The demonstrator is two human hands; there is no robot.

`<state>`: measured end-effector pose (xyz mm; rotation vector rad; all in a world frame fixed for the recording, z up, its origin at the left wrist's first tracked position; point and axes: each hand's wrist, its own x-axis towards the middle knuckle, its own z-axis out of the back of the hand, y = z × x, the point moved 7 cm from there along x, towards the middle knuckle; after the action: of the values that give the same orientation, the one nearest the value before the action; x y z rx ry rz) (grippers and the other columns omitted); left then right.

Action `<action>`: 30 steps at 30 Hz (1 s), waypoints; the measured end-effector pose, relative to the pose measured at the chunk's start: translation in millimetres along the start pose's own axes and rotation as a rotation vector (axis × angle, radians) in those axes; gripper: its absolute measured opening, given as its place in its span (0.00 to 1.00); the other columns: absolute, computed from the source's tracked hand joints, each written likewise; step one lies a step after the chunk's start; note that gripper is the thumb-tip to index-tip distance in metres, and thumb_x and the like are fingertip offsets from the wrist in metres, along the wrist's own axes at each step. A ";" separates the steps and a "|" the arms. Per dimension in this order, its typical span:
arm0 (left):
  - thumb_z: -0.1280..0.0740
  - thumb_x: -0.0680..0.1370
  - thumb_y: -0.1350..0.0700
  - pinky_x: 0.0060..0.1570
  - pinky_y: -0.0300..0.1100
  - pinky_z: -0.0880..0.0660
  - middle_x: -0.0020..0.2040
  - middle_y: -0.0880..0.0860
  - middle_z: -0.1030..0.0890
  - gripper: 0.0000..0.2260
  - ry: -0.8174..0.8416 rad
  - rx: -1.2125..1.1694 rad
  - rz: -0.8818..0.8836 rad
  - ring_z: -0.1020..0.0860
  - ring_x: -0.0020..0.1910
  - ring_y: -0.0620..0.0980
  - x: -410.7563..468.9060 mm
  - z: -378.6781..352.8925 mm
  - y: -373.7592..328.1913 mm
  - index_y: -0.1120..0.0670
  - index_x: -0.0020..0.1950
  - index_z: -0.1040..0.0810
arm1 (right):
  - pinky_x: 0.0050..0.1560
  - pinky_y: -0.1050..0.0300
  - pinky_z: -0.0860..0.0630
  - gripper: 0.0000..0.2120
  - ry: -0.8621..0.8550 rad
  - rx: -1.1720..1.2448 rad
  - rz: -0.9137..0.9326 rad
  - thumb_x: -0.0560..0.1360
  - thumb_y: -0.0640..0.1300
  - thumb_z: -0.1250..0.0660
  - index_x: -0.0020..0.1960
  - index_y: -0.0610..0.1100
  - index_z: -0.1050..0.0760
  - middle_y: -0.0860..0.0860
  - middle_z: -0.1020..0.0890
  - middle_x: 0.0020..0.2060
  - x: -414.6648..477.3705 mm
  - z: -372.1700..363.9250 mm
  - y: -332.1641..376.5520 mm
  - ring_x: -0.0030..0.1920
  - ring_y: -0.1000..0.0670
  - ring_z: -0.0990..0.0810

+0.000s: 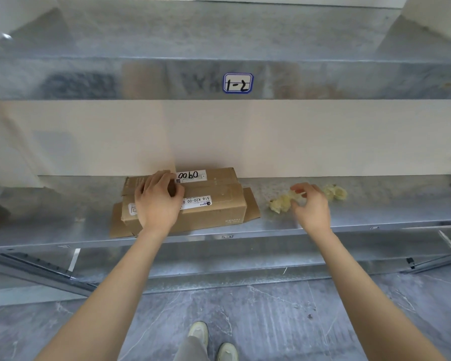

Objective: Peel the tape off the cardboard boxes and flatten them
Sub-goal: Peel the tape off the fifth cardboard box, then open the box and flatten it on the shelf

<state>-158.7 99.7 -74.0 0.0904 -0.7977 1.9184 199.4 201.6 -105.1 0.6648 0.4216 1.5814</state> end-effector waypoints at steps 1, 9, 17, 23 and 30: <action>0.32 0.75 0.55 0.63 0.50 0.31 0.59 0.49 0.18 0.09 0.005 -0.017 0.014 0.23 0.57 0.55 0.0 0.8 1.0 0.53 0.53 0.17 | 0.44 0.51 0.24 0.13 -0.003 0.011 0.019 0.71 0.34 0.31 0.54 0.44 0.21 0.47 0.21 0.50 1.0 -0.3 6.8 0.49 0.45 0.22; 0.38 0.73 0.49 0.51 0.49 0.27 0.46 0.50 0.18 0.13 0.050 -0.191 0.018 0.23 0.49 0.57 9.0 23.5 -6.6 0.52 0.50 0.17 | 0.52 0.56 0.29 0.10 0.112 0.162 0.268 0.74 0.45 0.30 0.55 0.45 0.22 0.50 0.20 0.53 -5.0 -33.0 108.5 0.56 0.48 0.24; 0.39 0.72 0.38 0.69 0.48 0.38 0.65 0.43 0.22 0.24 0.283 -0.015 -0.238 0.29 0.68 0.48 2.0 26.3 8.4 0.46 0.63 0.22 | 0.66 0.57 0.36 0.22 0.239 0.057 0.344 0.75 0.56 0.31 0.66 0.49 0.26 0.53 0.28 0.67 -9.3 -61.0 151.2 0.69 0.50 0.34; 0.40 0.71 0.32 0.73 0.52 0.44 0.69 0.43 0.26 0.28 0.284 0.006 -0.262 0.30 0.68 0.47 -10.3 29.8 15.4 0.44 0.66 0.23 | 0.62 0.60 0.34 0.17 0.297 0.147 0.288 0.80 0.51 0.37 0.67 0.46 0.27 0.48 0.26 0.64 -5.9 -56.6 121.8 0.65 0.47 0.28; 0.40 0.70 0.29 0.73 0.52 0.43 0.70 0.43 0.27 0.30 0.256 -0.006 -0.269 0.30 0.69 0.47 -15.3 30.1 18.3 0.44 0.67 0.24 | 0.61 0.51 0.31 0.16 0.180 -0.004 0.128 0.81 0.47 0.39 0.65 0.40 0.26 0.44 0.24 0.63 3.6 -34.9 60.3 0.64 0.42 0.28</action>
<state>-174.8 65.8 -65.5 -0.0496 -0.5873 1.6334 130.6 201.5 -93.4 0.5578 0.5167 1.7710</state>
